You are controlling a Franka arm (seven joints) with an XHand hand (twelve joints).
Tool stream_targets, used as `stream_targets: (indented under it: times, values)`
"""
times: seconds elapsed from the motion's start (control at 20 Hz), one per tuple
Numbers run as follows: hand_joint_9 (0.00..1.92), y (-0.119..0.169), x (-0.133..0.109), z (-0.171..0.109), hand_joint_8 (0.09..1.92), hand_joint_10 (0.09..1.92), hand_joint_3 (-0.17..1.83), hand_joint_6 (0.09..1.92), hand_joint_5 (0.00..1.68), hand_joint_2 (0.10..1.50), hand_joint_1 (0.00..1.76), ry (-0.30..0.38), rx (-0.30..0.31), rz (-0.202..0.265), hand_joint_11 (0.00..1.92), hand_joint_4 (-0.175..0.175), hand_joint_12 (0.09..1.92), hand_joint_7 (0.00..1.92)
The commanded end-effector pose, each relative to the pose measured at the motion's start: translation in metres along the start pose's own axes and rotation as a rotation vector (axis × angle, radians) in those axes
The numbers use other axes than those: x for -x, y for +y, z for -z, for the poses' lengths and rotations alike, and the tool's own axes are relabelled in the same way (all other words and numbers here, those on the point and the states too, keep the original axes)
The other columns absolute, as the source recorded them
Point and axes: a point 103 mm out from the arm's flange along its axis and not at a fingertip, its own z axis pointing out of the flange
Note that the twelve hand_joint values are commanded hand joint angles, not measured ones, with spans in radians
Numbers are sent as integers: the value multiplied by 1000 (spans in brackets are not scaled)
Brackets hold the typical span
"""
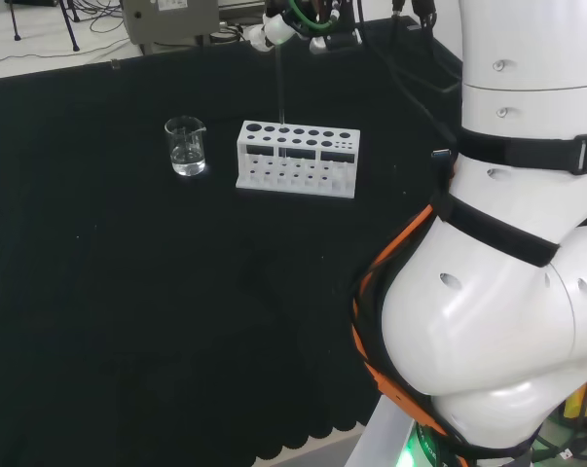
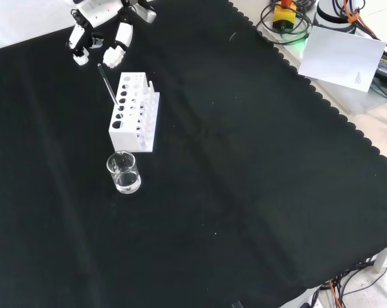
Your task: Take the glass rod from the white test tube rack.
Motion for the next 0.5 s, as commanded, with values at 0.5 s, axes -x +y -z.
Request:
stream_targets:
  times: [0.5]
  values:
    - [1346,6,4,-12,1348,1422,389,983,511,950,597,-22,-4,6,1622,-175,1250,789]
